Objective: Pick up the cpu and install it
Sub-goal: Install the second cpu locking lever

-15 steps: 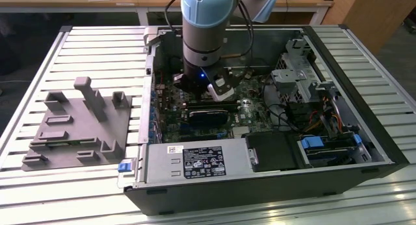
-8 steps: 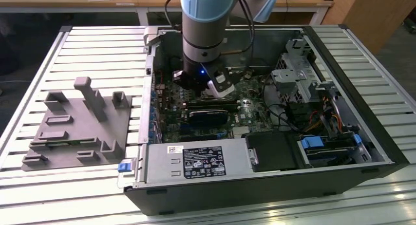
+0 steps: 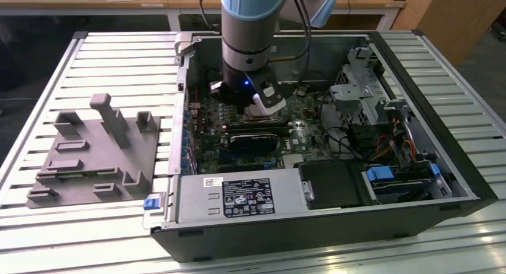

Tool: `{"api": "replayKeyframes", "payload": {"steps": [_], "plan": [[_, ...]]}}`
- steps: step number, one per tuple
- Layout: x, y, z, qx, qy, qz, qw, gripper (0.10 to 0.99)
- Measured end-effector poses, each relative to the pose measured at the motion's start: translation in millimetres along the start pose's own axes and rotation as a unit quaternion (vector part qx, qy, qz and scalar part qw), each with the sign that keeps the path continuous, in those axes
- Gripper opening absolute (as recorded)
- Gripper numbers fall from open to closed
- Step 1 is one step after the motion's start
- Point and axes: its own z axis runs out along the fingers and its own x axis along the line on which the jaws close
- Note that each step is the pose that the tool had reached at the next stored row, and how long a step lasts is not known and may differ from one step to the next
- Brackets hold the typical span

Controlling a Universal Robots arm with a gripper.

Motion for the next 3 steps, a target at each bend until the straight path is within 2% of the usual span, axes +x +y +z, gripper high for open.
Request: {"api": "replayKeyframes", "payload": {"steps": [3], "plan": [[0.1, 0.5, -2.3, -0.0016, -0.0001, 0.0, 1.0, 0.106]]}}
